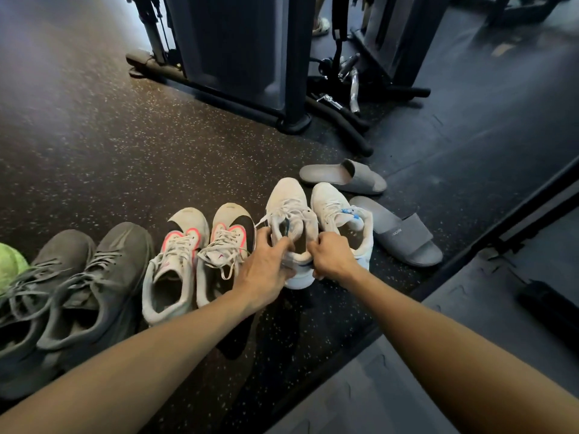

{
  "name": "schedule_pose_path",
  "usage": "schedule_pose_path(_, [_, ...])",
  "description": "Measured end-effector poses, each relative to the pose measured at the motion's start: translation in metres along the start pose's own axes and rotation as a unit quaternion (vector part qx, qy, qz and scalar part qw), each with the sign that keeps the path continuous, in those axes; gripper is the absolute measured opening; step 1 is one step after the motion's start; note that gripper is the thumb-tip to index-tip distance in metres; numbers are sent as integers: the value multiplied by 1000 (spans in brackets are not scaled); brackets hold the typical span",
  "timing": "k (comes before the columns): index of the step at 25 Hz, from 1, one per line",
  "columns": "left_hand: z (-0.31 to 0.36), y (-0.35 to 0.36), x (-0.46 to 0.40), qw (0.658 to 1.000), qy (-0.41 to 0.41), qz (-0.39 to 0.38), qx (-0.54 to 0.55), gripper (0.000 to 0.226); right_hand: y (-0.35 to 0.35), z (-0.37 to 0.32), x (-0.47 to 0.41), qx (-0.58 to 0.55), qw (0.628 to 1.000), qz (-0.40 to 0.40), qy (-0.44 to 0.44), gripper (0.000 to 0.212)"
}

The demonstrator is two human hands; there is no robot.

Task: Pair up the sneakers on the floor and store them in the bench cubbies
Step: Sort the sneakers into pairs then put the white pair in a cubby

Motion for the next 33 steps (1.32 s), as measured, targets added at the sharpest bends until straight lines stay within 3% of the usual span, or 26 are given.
schedule_pose_path(3, [-4, 7, -5, 999, -23, -23, -27, 38, 10, 3, -6, 38, 998, -43, -12, 10])
schedule_pose_path(5, [-4, 8, -8, 998, -25, -34, -44, 40, 12, 9, -10, 18, 998, -59, -8, 20])
schedule_pose_path(8, [8, 4, -8, 990, 6, -21, -139, 45, -21, 14, -6, 15, 999, 17, -33, 30])
schedule_pose_path(11, [23, 11, -11, 973, 52, -67, -215, 58, -63, 25, -4, 216, 964, 137, -68, 54])
schedule_pose_path(14, [26, 17, -23, 964, 62, -114, -232, 56, -62, 42, -10, 340, 937, 69, -47, 68])
schedule_pose_path(18, [27, 25, -37, 948, 73, -170, -260, 46, -39, 45, -10, 452, 885, 21, -110, 47])
schedule_pose_path(22, [26, 34, -45, 934, 50, -215, -280, 41, -26, 50, -12, 399, 911, 13, -106, 44])
schedule_pose_path(28, [33, 27, -40, 960, 40, -174, -214, 30, -20, 41, -12, 291, 951, -42, -100, 50])
schedule_pose_path(33, [70, -35, -8, 952, 14, -249, -174, 33, -55, 6, 45, 259, 959, -94, -58, 55])
Point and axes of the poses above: each hand's wrist, its own x-axis away from the middle knuckle, its own y-axis out of the palm, z = x × y, the point moved 7 cm from there along -x, towards the middle knuckle, and after that the axes turned 6 degrees about y, right-handed, at the moved point
